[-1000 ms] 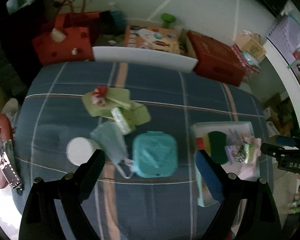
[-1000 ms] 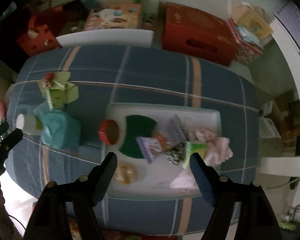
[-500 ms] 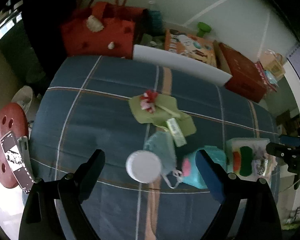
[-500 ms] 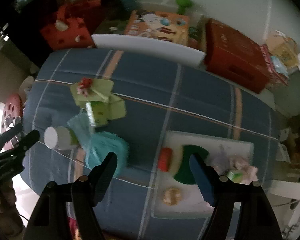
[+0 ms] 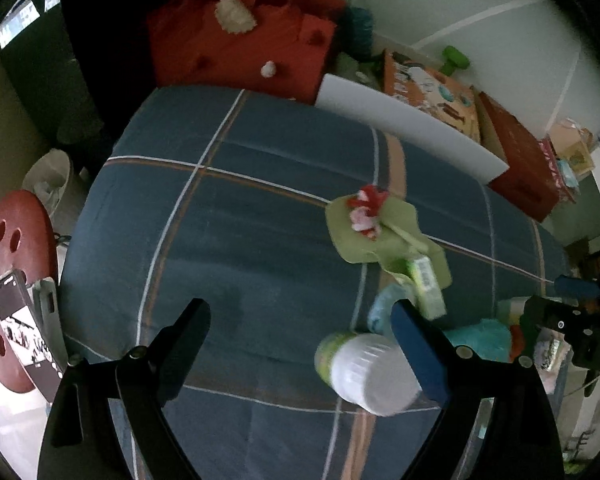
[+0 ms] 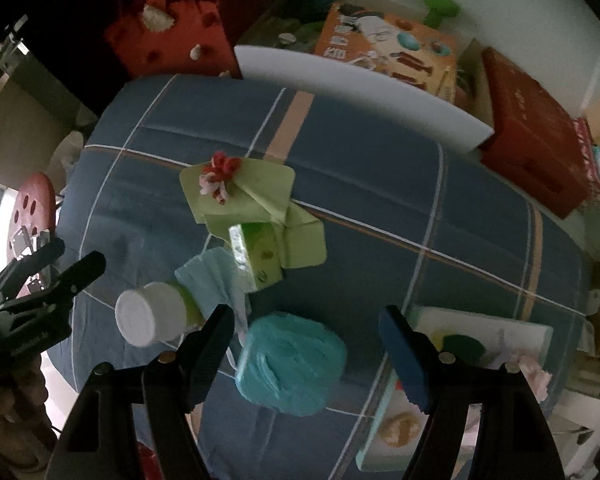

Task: Organize soft objects
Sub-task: 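Grasp the red-pink plush flower on the green cloth with the left tool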

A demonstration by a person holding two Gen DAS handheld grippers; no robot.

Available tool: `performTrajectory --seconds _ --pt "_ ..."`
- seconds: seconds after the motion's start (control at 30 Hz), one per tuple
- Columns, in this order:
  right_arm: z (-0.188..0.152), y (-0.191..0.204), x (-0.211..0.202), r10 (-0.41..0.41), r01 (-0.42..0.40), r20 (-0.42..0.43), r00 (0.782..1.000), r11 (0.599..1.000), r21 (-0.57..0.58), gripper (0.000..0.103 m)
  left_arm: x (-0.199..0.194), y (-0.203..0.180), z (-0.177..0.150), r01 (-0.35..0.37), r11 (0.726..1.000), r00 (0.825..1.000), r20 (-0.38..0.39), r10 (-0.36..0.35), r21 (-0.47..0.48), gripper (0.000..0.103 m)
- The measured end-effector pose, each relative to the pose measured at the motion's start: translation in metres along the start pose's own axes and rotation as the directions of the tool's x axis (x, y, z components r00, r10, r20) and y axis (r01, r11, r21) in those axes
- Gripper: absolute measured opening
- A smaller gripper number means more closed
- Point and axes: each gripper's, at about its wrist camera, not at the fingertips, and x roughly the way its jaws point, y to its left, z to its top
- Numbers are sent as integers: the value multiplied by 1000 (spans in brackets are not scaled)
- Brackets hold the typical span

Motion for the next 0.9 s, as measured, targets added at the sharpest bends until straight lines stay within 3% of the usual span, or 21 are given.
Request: performTrajectory --seconds 0.33,0.6,0.73,0.9 --pt "37 21 48 36 -36 -46 998 999 -11 78 39 12 27 -14 1000 999 -31 14 4 92" --pt "63 23 88 52 -53 -79 995 999 -4 78 71 -2 41 2 1000 999 -54 0 28 91" --pt "72 16 104 60 -59 -82 995 998 17 78 79 -13 46 14 999 999 -52 -12 44 83" --pt "77 4 122 74 -70 -86 994 996 48 78 83 -27 50 17 997 999 -46 -14 75 82"
